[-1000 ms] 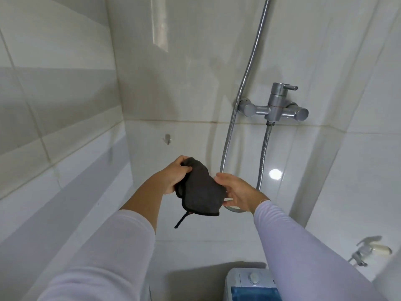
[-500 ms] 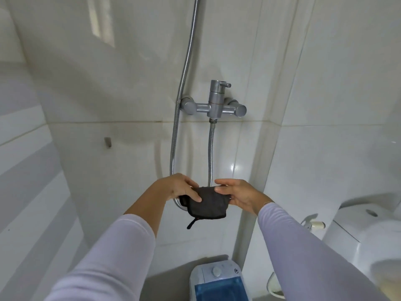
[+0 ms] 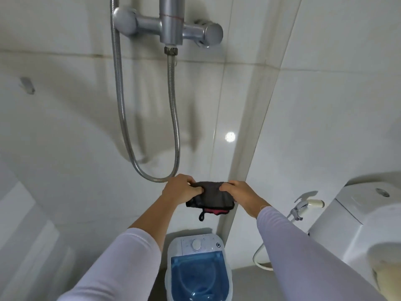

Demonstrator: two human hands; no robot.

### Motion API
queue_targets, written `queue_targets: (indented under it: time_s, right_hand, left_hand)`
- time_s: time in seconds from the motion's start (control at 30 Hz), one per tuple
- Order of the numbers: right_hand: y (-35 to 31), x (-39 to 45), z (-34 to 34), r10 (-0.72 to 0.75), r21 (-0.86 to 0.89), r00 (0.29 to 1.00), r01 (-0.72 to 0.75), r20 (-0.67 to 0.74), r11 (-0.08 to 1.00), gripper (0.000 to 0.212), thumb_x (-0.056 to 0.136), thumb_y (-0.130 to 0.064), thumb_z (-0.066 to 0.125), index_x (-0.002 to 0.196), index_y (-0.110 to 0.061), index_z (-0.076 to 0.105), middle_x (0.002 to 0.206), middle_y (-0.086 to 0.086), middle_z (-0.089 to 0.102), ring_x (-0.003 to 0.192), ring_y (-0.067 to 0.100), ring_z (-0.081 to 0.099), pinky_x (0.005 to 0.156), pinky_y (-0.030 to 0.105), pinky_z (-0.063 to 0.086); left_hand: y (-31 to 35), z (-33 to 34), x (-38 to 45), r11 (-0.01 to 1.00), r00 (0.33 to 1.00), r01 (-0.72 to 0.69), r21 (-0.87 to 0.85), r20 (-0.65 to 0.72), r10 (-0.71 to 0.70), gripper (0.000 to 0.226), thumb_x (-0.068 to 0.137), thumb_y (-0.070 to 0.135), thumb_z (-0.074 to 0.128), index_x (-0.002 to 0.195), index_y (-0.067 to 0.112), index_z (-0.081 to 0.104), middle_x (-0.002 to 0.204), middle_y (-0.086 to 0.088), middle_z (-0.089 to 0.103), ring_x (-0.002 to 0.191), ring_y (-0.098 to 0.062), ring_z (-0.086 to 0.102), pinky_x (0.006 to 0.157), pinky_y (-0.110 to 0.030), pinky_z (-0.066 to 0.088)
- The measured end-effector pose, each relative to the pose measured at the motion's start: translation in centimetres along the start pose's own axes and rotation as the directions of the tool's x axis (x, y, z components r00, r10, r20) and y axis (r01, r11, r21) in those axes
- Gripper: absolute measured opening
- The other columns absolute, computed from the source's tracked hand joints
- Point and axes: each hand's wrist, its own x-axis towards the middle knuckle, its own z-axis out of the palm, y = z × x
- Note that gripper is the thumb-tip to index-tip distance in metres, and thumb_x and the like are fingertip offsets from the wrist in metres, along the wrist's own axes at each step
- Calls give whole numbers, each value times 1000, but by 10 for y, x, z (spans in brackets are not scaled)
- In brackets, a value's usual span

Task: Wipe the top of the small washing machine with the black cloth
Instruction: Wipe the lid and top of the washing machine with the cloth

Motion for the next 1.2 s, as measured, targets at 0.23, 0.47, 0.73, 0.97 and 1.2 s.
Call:
queue_targets:
  time_s: [0.23, 0.47, 0.73, 0.97, 1.2]
  right_hand:
    - [95, 53, 37, 133, 407, 991, -118, -9, 906, 21, 93, -28, 50, 106, -12, 55, 96, 12, 62, 75, 25, 61, 65, 37, 54]
    - [221, 113, 58, 27, 496, 991, -90, 133, 863, 52, 86, -63, 42, 93, -21, 73, 87, 7, 76, 77, 25, 71, 70, 36, 49]
    - [310, 163, 79, -117, 451, 992, 86, 40, 888, 45, 85, -30, 64, 124, -11, 53, 108, 14, 67, 95, 29, 66, 71, 36, 57]
    - [359, 159, 91, -86, 523, 993, 113, -75, 845, 39, 88, -10, 59, 126, -7, 47, 116, 16, 60, 88, 27, 64, 68, 40, 55]
    - [364, 125, 85, -59, 462, 969, 168, -240, 871, 37, 88, -3, 58, 123, -5, 46, 118, 19, 58, 96, 37, 62, 62, 40, 55]
  left_hand:
    - [-38, 113, 39, 988, 976, 80, -131, -192, -104, 39, 76, 48, 65, 88, 13, 53, 78, 1, 57, 73, -16, 53, 60, -23, 38]
    - [-102, 208, 82, 950, 997, 43, -309, 70, -23, 60, 99, 45, 22, 109, 11, 71, 110, -11, 71, 101, -25, 65, 98, -34, 45]
    - [-157, 282, 105, 938, 982, -112, -328, 108, 155, 70, 100, 45, 3, 119, 23, 67, 104, 0, 70, 83, -13, 49, 84, -25, 31]
    - [-204, 311, 92, 889, 989, -149, -434, -51, 141, 68, 100, 47, 3, 122, 21, 62, 107, 0, 71, 98, -19, 56, 91, -33, 30]
    - [-242, 322, 51, 965, 985, -132, 226, 135, 104, 47, 100, 26, 35, 147, 18, 32, 141, -8, 48, 122, -24, 51, 88, -27, 37]
